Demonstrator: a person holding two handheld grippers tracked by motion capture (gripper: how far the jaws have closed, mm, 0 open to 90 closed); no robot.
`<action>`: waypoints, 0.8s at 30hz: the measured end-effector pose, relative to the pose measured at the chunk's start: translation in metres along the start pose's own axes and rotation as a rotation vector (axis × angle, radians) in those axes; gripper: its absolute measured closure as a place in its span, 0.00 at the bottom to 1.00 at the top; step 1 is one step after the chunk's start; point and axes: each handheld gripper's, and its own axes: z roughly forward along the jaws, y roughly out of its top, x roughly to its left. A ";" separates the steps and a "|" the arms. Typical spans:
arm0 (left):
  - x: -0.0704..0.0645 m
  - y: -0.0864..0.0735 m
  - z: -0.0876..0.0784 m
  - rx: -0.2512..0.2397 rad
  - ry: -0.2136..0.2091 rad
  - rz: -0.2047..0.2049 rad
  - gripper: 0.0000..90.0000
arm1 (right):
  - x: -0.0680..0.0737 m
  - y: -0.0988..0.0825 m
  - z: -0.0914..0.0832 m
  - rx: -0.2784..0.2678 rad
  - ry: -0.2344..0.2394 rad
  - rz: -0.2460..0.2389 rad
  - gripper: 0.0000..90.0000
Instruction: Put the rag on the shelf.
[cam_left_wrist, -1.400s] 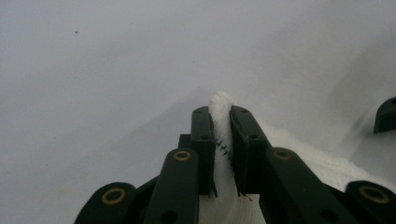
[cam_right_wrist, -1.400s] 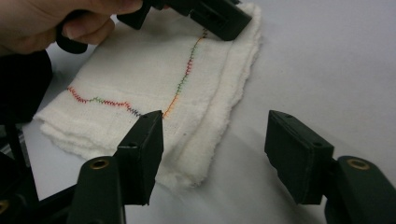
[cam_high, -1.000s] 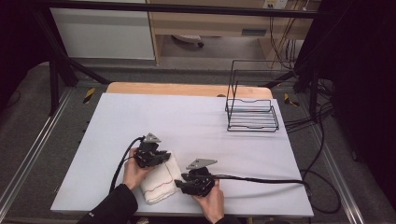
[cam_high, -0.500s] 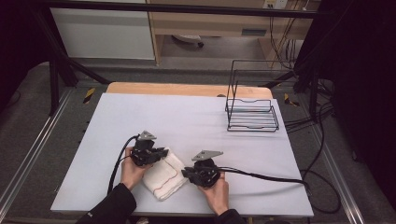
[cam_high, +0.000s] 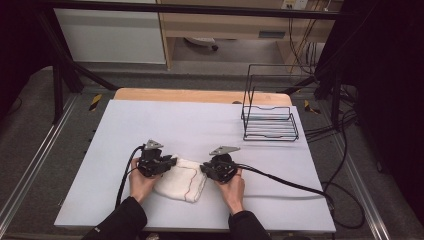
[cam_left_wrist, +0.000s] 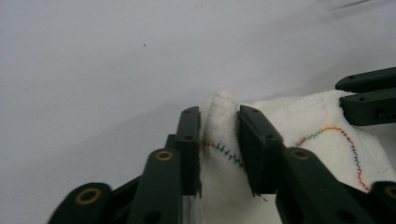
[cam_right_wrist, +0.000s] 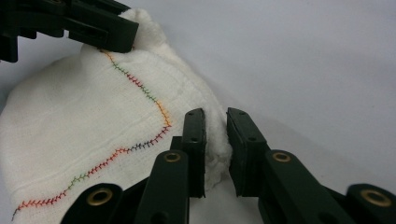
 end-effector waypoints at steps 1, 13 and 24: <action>0.001 -0.001 0.000 -0.005 0.010 0.010 0.65 | 0.000 0.000 -0.002 -0.009 -0.008 -0.003 0.82; 0.010 -0.002 0.008 0.037 -0.009 0.020 0.61 | -0.004 -0.008 -0.018 -0.056 -0.059 0.072 0.45; 0.005 0.001 0.011 0.051 -0.037 0.032 0.83 | -0.002 -0.012 -0.002 -0.045 -0.054 0.158 0.53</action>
